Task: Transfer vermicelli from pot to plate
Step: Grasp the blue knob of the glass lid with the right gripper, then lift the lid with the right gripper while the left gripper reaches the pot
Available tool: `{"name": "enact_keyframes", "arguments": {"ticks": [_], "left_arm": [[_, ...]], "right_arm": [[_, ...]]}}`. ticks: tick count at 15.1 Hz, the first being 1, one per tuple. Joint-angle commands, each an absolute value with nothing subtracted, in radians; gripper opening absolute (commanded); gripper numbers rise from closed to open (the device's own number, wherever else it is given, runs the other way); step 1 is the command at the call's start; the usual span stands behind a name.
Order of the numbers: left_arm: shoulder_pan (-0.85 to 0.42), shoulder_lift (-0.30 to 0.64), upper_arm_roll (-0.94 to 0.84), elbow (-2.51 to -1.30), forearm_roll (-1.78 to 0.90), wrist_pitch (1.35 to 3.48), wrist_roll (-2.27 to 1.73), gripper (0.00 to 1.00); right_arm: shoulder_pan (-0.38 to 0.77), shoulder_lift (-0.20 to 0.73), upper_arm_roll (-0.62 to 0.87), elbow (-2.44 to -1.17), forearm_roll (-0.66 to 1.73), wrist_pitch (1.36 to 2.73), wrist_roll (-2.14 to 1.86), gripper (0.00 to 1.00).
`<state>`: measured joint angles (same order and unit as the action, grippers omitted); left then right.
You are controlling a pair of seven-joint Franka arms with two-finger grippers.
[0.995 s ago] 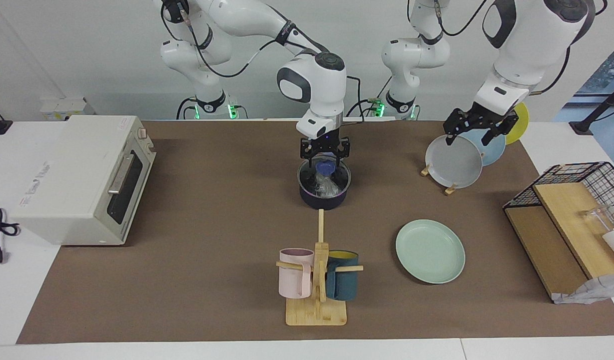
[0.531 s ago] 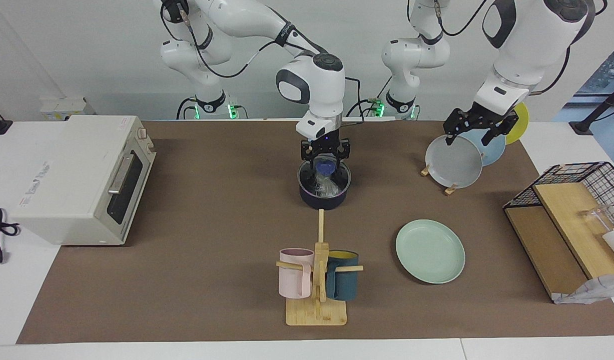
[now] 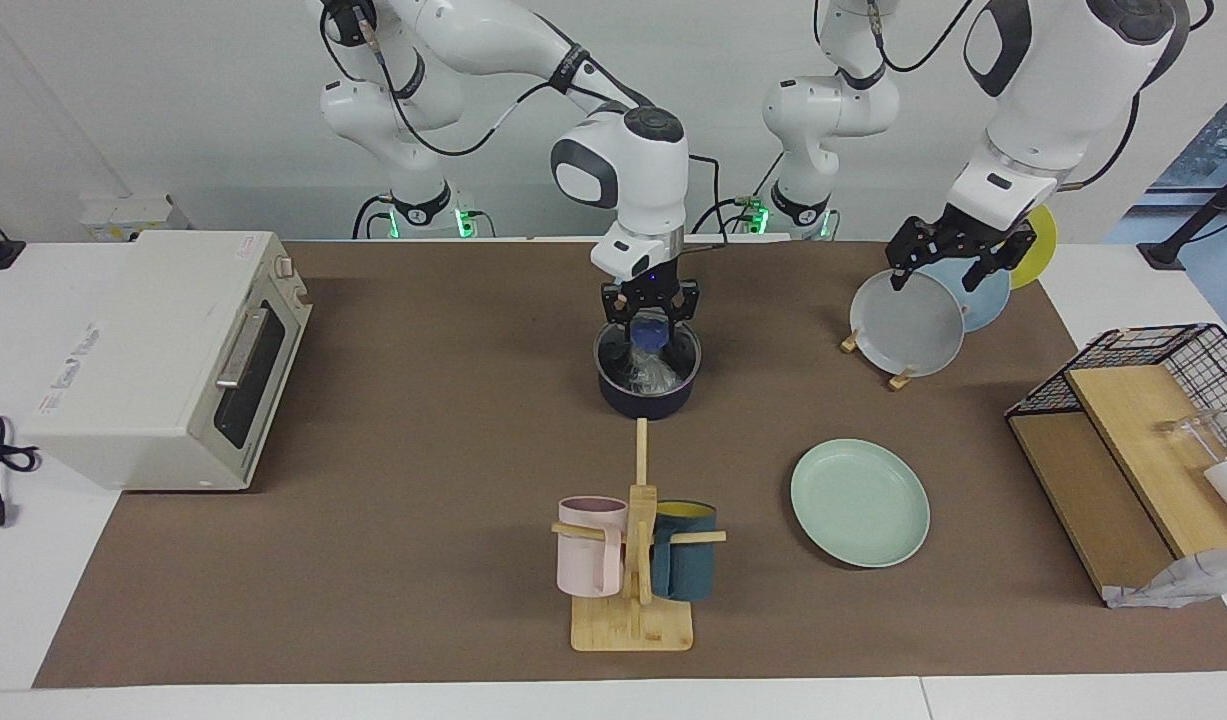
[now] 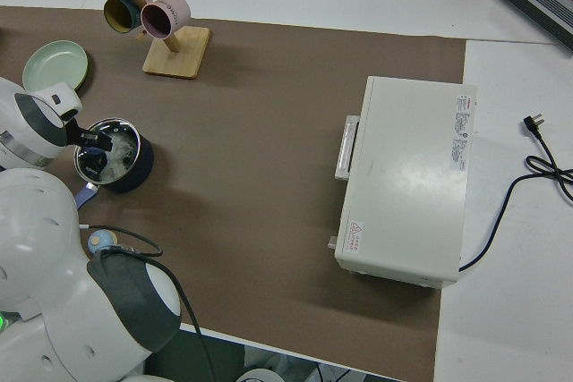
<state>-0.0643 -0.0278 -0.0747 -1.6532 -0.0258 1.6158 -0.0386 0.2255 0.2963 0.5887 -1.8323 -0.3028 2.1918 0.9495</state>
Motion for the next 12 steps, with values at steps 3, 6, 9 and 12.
{"name": "enact_keyframes", "arguments": {"ticks": [3,6,9,12], "left_arm": [[-0.055,-0.038,-0.081,-1.658,-0.011,1.626,-0.025,1.00],[-0.061,-0.038,-0.083,-1.658,-0.012,1.643,-0.025,1.00],[-0.078,-0.037,-0.094,-1.661,-0.012,1.657,-0.026,1.00],[-0.152,-0.029,-0.094,-1.661,-0.012,1.658,-0.038,1.00]], "right_arm": [[0.198,0.295,0.598,-1.773,-0.344,2.134,0.890,0.51],[0.167,0.296,0.595,-1.700,-0.339,2.048,0.795,0.51],[0.109,0.291,0.585,-1.675,-0.330,2.011,0.652,0.51],[0.049,0.288,0.554,-1.686,-0.325,2.014,0.548,0.51]]}}
